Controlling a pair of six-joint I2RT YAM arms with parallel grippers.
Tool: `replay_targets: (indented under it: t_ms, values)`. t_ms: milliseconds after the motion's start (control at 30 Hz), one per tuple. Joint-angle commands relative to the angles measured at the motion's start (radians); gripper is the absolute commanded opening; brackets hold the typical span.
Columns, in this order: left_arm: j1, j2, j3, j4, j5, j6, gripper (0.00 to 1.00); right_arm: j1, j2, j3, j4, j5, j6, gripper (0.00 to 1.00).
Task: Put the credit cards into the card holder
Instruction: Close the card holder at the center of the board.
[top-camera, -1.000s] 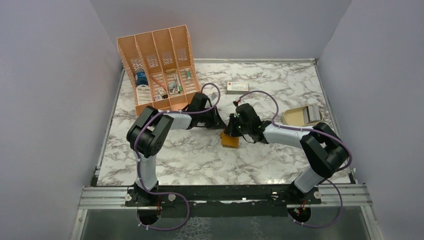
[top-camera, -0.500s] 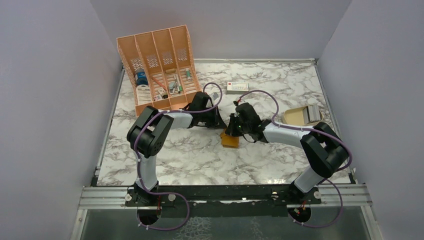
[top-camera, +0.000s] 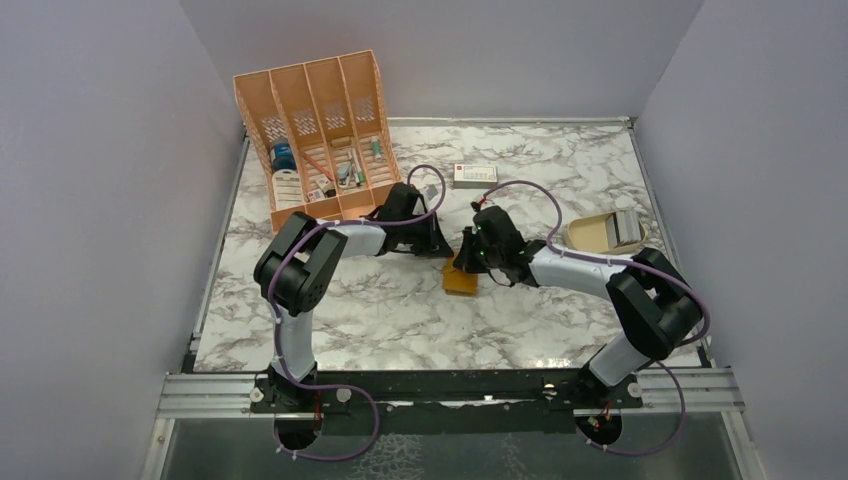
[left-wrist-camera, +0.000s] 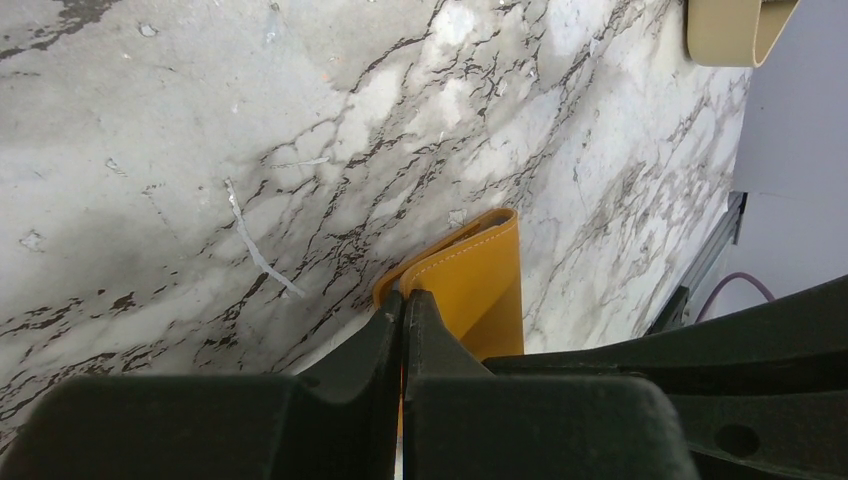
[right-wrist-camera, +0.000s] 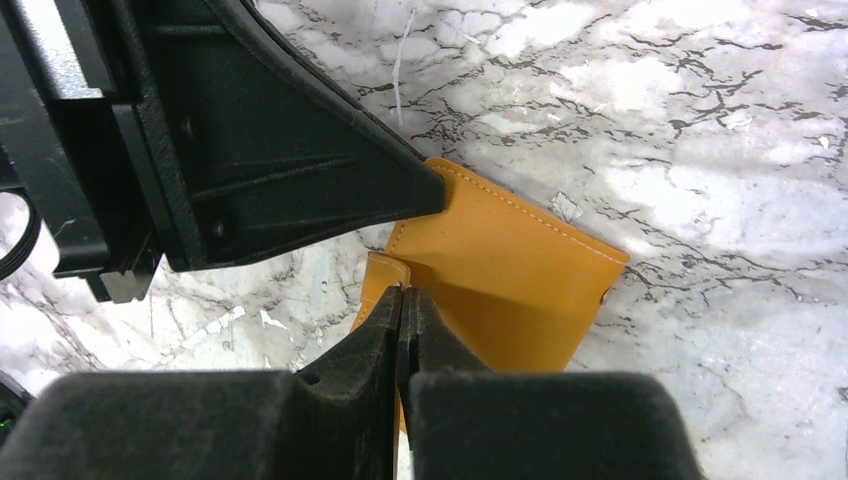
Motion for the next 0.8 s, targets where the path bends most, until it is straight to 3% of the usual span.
replay_targets:
  t_ms: [0, 767]
  values:
    - [-0.01, 0.021, -0.001, -0.091, -0.075, 0.051, 0.0, -0.008, -0.05, -0.02, -0.028, 0.051, 0.013, 0.01]
    - [-0.012, 0.022, 0.004, -0.108, -0.08, 0.054, 0.0, -0.015, 0.004, -0.067, -0.006, 0.037, 0.048, 0.01]
